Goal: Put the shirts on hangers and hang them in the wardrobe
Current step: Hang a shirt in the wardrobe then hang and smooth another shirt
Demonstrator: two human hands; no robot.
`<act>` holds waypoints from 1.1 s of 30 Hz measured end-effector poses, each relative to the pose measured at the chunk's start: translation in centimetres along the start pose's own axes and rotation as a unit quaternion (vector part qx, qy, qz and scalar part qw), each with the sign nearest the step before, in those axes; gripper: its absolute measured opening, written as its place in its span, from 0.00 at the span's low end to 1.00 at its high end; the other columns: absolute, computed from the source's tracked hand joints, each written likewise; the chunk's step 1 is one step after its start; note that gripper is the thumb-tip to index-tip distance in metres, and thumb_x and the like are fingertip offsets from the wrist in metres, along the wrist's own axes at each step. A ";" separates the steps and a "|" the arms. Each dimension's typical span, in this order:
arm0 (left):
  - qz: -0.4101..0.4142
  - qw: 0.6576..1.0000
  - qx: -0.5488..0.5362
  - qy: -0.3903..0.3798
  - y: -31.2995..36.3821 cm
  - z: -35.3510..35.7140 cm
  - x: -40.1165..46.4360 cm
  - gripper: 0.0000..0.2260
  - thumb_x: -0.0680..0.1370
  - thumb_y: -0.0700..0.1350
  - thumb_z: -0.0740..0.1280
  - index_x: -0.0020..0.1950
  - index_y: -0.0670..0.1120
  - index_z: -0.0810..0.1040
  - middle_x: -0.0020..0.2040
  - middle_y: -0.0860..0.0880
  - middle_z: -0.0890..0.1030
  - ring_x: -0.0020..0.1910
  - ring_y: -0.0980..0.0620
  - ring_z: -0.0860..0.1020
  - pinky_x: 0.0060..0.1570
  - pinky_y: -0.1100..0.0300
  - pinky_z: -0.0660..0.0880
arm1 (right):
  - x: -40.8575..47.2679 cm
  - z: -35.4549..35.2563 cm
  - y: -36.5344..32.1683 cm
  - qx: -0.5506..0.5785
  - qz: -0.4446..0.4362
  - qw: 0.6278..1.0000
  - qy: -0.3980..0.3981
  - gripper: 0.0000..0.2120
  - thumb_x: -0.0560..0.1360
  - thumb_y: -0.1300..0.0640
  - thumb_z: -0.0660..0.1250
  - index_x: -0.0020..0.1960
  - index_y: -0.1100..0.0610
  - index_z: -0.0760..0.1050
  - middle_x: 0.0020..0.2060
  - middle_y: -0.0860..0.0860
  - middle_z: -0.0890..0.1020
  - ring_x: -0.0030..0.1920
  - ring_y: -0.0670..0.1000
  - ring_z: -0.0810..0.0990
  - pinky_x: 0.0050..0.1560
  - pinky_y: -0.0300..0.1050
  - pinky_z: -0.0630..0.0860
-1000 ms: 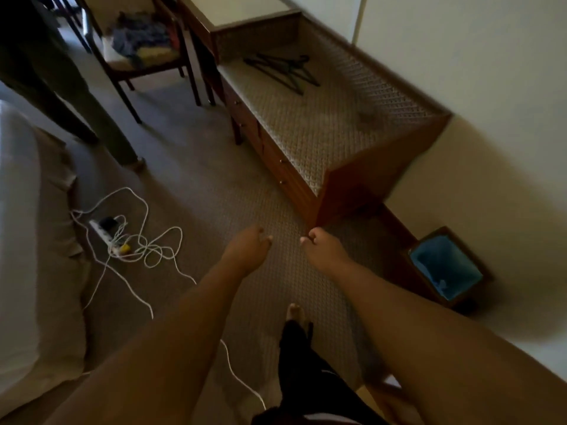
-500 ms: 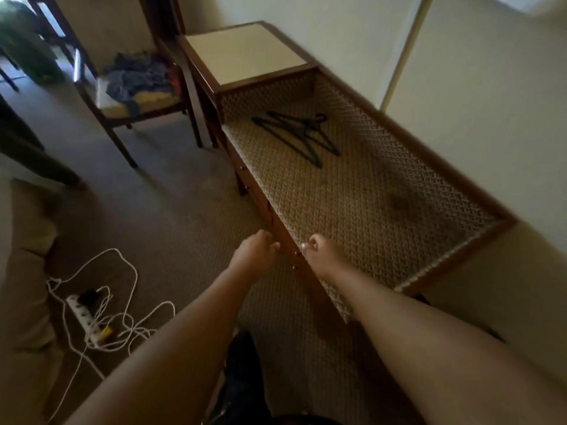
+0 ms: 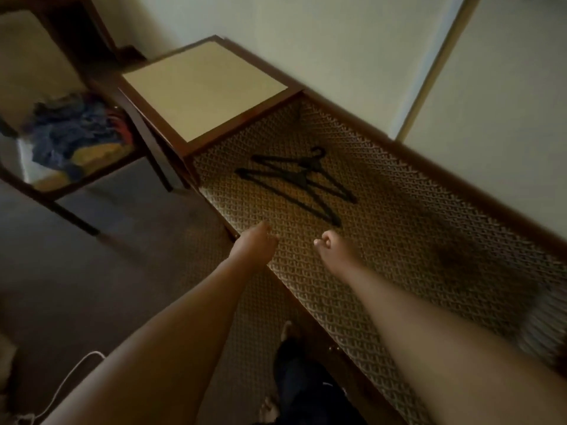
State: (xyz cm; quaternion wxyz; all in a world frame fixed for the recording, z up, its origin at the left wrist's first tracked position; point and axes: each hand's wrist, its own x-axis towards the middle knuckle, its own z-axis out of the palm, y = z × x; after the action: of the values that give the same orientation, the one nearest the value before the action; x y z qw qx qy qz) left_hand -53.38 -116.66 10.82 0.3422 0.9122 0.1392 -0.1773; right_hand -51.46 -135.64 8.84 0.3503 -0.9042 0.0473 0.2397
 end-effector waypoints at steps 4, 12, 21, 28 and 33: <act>0.012 0.999 0.028 0.009 0.8 -2.2 9.7 0.15 0.81 0.49 0.59 0.64 0.43 0.72 0.59 0.42 0.78 0.55 0.43 0.77 0.56 0.49 0.76 | 8.4 0.1 -1.4 0.004 0.009 1.000 -0.001 0.21 0.81 0.48 0.57 0.70 0.58 0.68 0.66 0.58 0.74 0.66 0.58 0.72 0.66 0.49 0.69; 0.012 0.998 0.048 -0.040 1.5 -3.7 23.5 0.14 0.81 0.49 0.60 0.65 0.46 0.72 0.56 0.44 0.77 0.52 0.45 0.77 0.53 0.47 0.77 | 20.6 -0.1 -2.8 0.007 0.076 0.997 0.028 0.20 0.81 0.50 0.58 0.70 0.58 0.68 0.67 0.58 0.74 0.67 0.58 0.72 0.67 0.50 0.68; 0.078 0.974 0.204 -0.061 -0.3 -2.9 34.7 0.17 0.80 0.44 0.59 0.70 0.46 0.69 0.68 0.45 0.71 0.66 0.45 0.70 0.65 0.49 0.69 | 28.3 0.9 -1.1 -0.105 0.099 0.988 0.061 0.19 0.81 0.50 0.58 0.68 0.59 0.69 0.67 0.58 0.70 0.66 0.59 0.70 0.65 0.52 0.70; 0.124 0.931 0.330 -0.092 -2.1 -1.6 38.7 0.19 0.80 0.43 0.59 0.71 0.48 0.67 0.70 0.44 0.67 0.70 0.43 0.64 0.69 0.46 0.59 | 30.7 2.7 -0.9 -0.153 0.098 0.982 0.055 0.19 0.78 0.52 0.63 0.67 0.57 0.69 0.65 0.57 0.71 0.65 0.58 0.71 0.65 0.53 0.70; 0.142 0.913 0.375 -0.073 -2.5 -0.5 39.9 0.20 0.79 0.42 0.60 0.71 0.47 0.64 0.68 0.43 0.67 0.68 0.41 0.66 0.68 0.45 0.60 | 30.6 4.2 -0.3 -0.170 0.101 0.977 0.074 0.18 0.77 0.59 0.63 0.66 0.59 0.70 0.63 0.58 0.73 0.63 0.58 0.72 0.66 0.52 0.69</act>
State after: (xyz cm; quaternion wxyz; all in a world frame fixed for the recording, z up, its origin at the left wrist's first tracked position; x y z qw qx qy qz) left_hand -18.38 -109.23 -6.95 0.0060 0.9682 -0.0935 -0.2319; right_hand -26.15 -130.11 -7.93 0.1607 -0.9564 0.1232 0.2106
